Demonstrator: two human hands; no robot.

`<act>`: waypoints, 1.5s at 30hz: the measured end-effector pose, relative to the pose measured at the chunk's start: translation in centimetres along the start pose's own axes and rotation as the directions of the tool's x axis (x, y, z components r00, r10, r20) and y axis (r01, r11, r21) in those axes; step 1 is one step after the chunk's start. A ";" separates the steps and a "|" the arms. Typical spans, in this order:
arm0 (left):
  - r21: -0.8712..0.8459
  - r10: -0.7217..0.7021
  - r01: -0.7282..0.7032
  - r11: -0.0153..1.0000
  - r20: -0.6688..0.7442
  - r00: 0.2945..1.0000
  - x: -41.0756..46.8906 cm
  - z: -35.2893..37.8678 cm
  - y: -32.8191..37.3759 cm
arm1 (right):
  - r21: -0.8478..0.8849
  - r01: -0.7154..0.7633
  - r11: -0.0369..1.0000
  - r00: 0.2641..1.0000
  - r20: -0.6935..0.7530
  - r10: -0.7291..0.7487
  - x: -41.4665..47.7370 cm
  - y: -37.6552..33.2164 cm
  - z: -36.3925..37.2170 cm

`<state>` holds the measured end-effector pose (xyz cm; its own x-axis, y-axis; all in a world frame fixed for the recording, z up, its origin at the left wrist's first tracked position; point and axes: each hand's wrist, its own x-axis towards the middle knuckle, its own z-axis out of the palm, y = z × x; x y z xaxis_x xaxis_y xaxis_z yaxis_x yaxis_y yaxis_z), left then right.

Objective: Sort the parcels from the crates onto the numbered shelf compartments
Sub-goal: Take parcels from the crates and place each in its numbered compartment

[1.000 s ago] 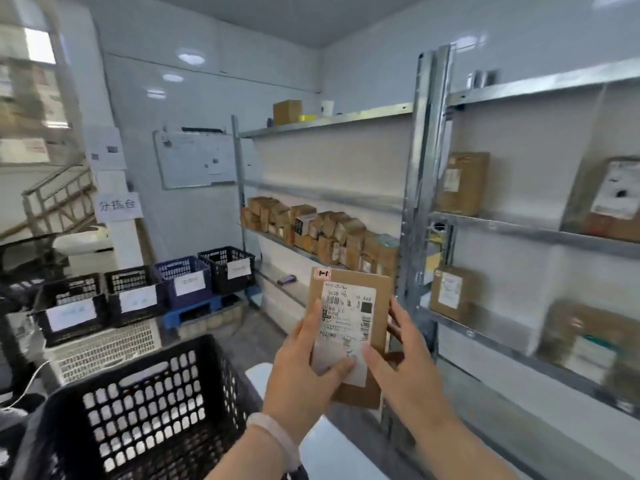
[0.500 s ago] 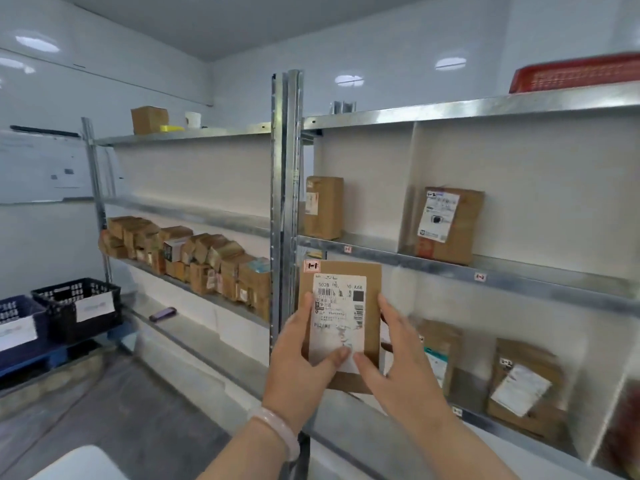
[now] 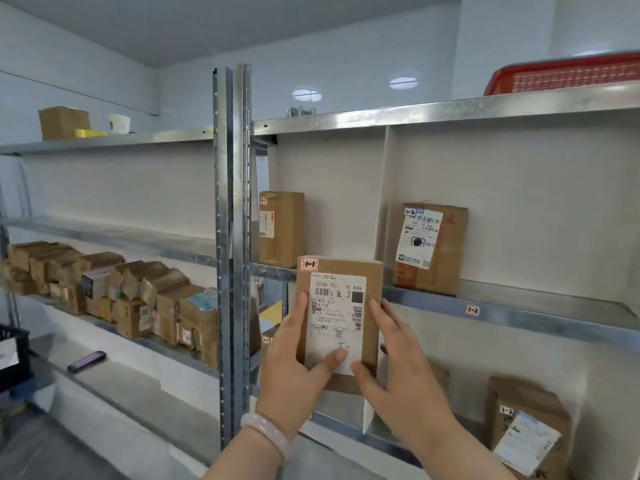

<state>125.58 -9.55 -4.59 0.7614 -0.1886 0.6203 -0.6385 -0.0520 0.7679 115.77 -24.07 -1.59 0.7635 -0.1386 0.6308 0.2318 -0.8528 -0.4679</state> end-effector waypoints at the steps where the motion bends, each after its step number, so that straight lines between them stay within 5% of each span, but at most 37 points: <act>1: -0.007 0.004 -0.004 1.000 0.001 1.000 1.3 0.0 -0.8 | -0.006 -0.010 1.000 1.000 0.002 0.010 1.1 0.3 0.5; 11: -0.122 0.082 -0.075 0.990 0.056 0.995 15.5 0.6 -5.9 | -0.092 0.083 0.992 0.989 -0.113 -0.093 13.1 3.9 4.2; 20: -0.148 0.081 -0.066 0.987 0.098 0.992 24.2 4.1 -8.2 | -0.232 0.067 0.970 0.994 -0.073 -0.087 17.5 8.7 4.7; 45: 0.060 0.077 -0.090 0.994 0.197 0.977 29.4 8.8 -14.8 | -0.271 0.045 0.961 0.995 -0.077 -0.069 19.7 14.0 7.3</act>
<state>156.42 -22.96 0.92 0.6729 -0.3814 0.6338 -0.7101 -0.0931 0.6979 138.46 -35.08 -0.24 0.6972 -0.1181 0.7071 0.0939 -0.9628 -0.2533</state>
